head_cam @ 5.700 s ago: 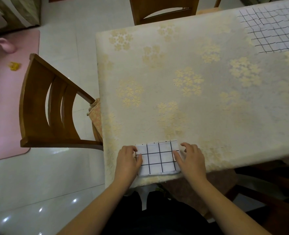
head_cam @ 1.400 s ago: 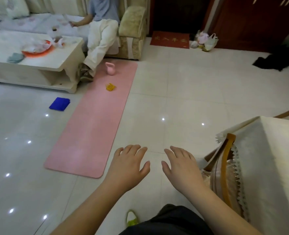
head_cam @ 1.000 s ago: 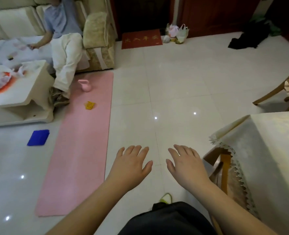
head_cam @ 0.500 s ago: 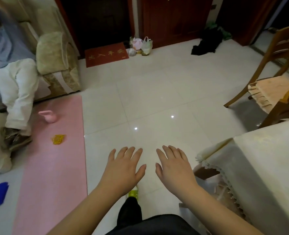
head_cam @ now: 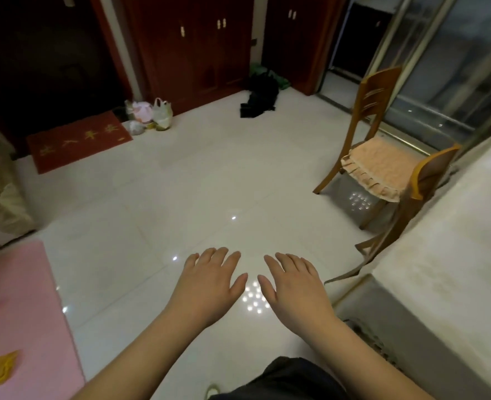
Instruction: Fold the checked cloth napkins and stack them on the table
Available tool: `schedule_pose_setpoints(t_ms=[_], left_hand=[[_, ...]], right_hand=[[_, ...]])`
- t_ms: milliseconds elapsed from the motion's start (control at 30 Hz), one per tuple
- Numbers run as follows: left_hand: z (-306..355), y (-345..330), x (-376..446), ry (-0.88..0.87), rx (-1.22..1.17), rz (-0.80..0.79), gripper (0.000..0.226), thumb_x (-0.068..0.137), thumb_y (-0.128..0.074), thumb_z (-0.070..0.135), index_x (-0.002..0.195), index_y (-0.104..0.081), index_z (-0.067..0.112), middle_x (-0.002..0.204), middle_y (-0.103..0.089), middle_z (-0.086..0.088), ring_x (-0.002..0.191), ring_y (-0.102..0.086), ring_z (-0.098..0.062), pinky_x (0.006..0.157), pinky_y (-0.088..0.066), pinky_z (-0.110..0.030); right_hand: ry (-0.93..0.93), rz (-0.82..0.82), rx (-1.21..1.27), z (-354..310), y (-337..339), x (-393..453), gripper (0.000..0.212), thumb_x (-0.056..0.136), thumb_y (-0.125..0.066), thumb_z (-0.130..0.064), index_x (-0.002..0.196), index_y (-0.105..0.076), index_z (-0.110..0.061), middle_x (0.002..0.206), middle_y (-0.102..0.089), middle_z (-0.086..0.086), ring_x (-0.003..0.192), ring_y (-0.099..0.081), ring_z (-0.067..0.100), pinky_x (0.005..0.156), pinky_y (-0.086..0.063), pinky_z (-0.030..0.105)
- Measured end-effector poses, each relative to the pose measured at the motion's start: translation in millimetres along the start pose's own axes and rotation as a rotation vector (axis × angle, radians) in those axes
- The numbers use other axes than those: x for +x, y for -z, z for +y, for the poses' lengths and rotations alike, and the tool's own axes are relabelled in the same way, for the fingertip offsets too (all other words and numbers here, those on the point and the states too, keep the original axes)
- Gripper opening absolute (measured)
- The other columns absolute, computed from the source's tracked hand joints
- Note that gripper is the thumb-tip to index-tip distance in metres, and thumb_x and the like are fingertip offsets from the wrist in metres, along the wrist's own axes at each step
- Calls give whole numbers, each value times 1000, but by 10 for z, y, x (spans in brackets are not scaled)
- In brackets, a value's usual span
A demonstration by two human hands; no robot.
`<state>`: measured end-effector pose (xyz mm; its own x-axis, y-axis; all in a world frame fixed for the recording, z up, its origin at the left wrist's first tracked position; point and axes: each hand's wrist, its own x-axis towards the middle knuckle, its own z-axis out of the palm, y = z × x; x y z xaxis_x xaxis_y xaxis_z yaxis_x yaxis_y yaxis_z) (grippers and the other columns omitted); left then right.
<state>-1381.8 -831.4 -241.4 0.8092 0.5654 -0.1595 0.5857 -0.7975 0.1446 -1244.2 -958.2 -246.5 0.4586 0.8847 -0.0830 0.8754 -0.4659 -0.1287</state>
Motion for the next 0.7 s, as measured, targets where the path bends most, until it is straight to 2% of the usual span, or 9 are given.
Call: schedule_pose_setpoints(t_ms=[67, 133, 200, 267, 333, 433, 600, 633, 700], left_hand=[[16, 87, 349, -60, -1, 10, 90, 76, 14, 62, 152, -21, 32, 158, -27, 5, 145, -24, -17, 117, -19, -40], [62, 138, 731, -110, 2, 12, 90, 76, 14, 61, 152, -22, 32, 158, -28, 5, 145, -25, -17, 116, -19, -39], [125, 187, 1157, -158, 6, 14, 88, 78, 11, 60, 152, -26, 30, 156, -33, 4, 143, -30, -18, 115, -22, -40], [205, 231, 1592, -185, 31, 25, 78, 86, -2, 58, 146, -40, 27, 146, -47, 1, 134, -44, -19, 109, -33, -43], [292, 274, 1999, -216, 46, 63, 63, 91, -21, 54, 131, -59, 24, 126, -64, 1, 115, -61, -19, 94, -48, -43], [420, 374, 2567, -241, 59, 100, 52, 89, -35, 52, 118, -68, 24, 110, -70, 4, 99, -68, -17, 81, -55, -40], [546, 651, 3349, -277, 52, 145, 51, 90, -35, 50, 119, -67, 23, 112, -69, 3, 104, -66, -19, 86, -53, -40], [525, 719, 3496, -278, 47, 163, 50, 91, -34, 49, 120, -66, 22, 113, -68, 3, 105, -66, -20, 88, -53, -40], [432, 860, 3786, -267, 27, 213, 51, 93, -33, 49, 123, -65, 22, 116, -67, 3, 109, -64, -20, 91, -50, -39]], right_hand=[[-52, -3, -12, 129, 77, 251, 52, 92, -33, -48, 114, -71, -19, 109, -72, 2, 100, -69, 22, 89, -54, 40], [-92, 8, -12, 318, 131, 514, 58, 94, -24, -50, 123, -66, -22, 121, -68, 1, 111, -64, 20, 98, -48, 39], [-116, -24, 3, 555, 191, 767, 69, 94, -7, -53, 141, -48, -25, 144, -51, -1, 132, -47, 18, 113, -31, 36], [-159, -25, 31, 836, 220, 1002, 71, 93, 1, -55, 149, -34, -28, 154, -37, -3, 141, -33, 16, 117, -19, 33], [-212, -6, 55, 1097, 303, 1253, 74, 92, 4, -56, 150, -32, -28, 155, -35, -4, 142, -30, 15, 118, -17, 32], [-262, -22, 93, 1457, 414, 1659, 57, 102, -11, -52, 150, -31, -28, 155, -33, -5, 143, -28, 14, 118, -16, 31], [-273, -7, 64, 1939, 702, 2341, 78, 89, 4, -57, 147, -39, -26, 151, -41, -2, 139, -35, 18, 116, -21, 34], [-277, -12, 70, 2002, 773, 2477, 77, 89, 3, -57, 147, -38, -26, 152, -40, -2, 140, -34, 18, 116, -21, 34], [-280, -11, 78, 2118, 886, 2776, 62, 98, -10, -55, 150, -32, -27, 154, -35, -3, 141, -30, 17, 117, -18, 33]])
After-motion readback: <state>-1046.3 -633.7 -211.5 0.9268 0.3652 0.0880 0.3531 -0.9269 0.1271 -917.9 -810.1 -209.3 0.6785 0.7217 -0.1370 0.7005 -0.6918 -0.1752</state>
